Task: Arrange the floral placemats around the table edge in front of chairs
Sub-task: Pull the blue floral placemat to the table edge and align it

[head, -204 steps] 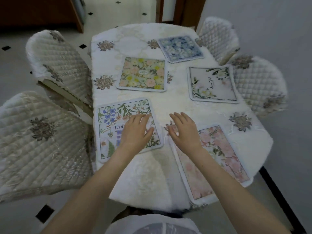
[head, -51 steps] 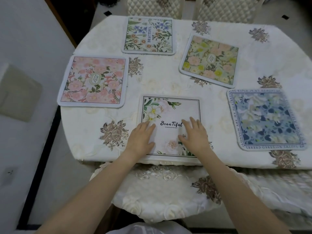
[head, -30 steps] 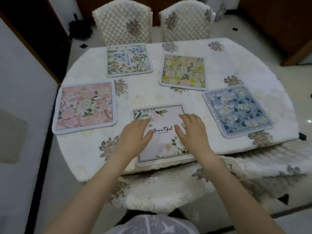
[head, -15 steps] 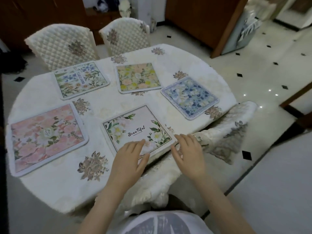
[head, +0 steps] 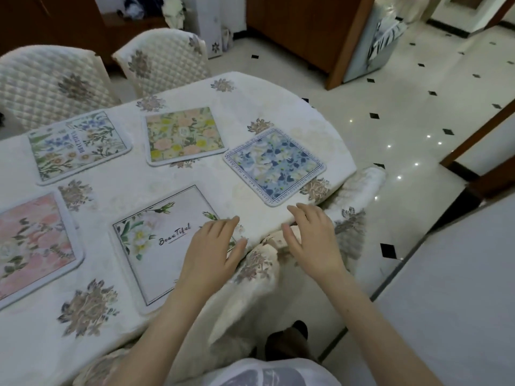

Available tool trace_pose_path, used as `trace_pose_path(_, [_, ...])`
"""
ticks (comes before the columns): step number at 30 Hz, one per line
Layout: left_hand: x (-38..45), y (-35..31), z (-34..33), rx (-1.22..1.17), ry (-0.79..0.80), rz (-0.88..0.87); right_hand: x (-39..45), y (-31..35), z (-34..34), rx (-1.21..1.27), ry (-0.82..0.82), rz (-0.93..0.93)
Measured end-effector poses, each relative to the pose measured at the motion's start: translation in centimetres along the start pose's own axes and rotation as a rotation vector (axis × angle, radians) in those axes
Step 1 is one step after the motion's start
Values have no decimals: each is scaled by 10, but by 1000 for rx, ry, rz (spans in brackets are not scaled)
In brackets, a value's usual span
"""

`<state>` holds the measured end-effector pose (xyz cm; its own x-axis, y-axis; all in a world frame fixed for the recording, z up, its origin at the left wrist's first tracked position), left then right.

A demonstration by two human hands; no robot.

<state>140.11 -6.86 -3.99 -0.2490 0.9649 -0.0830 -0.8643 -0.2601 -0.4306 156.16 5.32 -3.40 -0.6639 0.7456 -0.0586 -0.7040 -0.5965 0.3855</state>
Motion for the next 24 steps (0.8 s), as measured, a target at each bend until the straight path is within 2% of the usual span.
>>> trace_pose_path(7, [58,-70,-48,-4,48,101,29,-97,35,17,43,33])
trace_pose_path(13, [104,-113,-55,-38,-25,168,62,-151,70,29,40,113])
trace_pose_path(24, [175,-98,-63,-55,-60,243,140,-183,62,31,89,194])
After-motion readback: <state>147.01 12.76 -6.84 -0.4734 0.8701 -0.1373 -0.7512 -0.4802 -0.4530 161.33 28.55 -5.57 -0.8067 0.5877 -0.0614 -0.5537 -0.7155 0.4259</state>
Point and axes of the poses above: each hand's wrist, its own x-axis towards the middle knuckle, its own z-axis out of the back of the hand, y = z × x, the point moved 5 cm from there along x, towards the middle knuckle, and after that the axes turned 10 degrees about y, right-handed, at the moved point
